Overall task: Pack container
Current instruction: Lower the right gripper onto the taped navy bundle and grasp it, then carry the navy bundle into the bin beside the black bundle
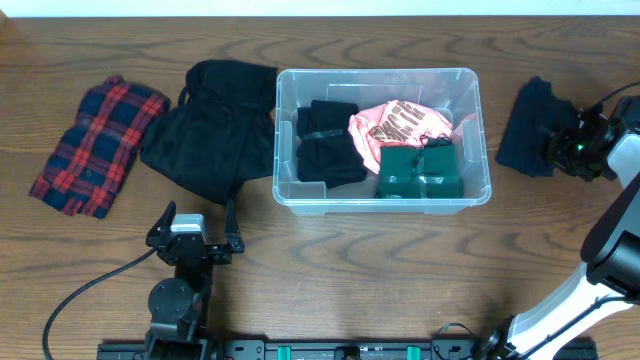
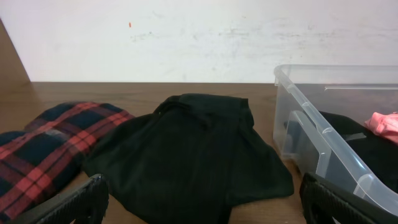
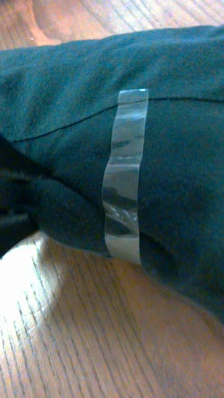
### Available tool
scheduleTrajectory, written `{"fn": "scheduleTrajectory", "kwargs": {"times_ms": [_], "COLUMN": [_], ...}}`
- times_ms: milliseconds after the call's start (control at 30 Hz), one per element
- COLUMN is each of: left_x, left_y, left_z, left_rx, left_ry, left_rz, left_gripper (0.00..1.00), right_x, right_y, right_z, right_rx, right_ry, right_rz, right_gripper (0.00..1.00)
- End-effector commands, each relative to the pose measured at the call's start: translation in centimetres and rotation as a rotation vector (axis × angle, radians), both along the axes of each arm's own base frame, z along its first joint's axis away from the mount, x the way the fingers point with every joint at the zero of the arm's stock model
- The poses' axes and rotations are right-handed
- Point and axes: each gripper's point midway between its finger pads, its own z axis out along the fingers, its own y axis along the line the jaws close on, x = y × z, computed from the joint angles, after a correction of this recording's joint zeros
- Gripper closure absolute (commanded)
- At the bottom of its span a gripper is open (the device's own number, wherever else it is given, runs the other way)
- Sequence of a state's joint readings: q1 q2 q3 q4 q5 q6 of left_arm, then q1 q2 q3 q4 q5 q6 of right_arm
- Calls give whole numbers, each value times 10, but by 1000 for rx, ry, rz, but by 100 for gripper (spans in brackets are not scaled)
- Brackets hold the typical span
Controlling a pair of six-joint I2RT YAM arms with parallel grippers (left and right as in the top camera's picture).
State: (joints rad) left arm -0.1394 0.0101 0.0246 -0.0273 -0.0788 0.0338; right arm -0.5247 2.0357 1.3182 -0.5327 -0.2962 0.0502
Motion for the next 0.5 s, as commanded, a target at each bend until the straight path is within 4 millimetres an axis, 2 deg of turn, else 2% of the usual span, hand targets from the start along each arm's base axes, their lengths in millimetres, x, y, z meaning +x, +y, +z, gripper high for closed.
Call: {"fn": "scheduleTrajectory", "kwargs": {"times_ms": [0, 133, 233, 333, 467], "left_x": [-1, -1, -1, -1, -1], "left_y": [3, 3, 3, 3, 3], "left_z": [-17, -17, -17, -17, -17], "left_rx": [23, 23, 23, 23, 23], "left_ry": [50, 50, 50, 50, 50], "left_rz": [16, 16, 16, 16, 16], "left_gripper": [2, 2, 2, 2, 2], "right_x": [-10, -5, 7, 21, 29], "right_y": [-5, 0, 8, 11, 8], "right_z": [-24, -20, -6, 25, 70], "right_rx": [-31, -4, 50, 58, -16], "right_ry": [66, 37, -29, -115, -207], "right_rz": [-7, 9, 34, 56, 100], "right_gripper": [93, 99, 99, 99, 99]}}
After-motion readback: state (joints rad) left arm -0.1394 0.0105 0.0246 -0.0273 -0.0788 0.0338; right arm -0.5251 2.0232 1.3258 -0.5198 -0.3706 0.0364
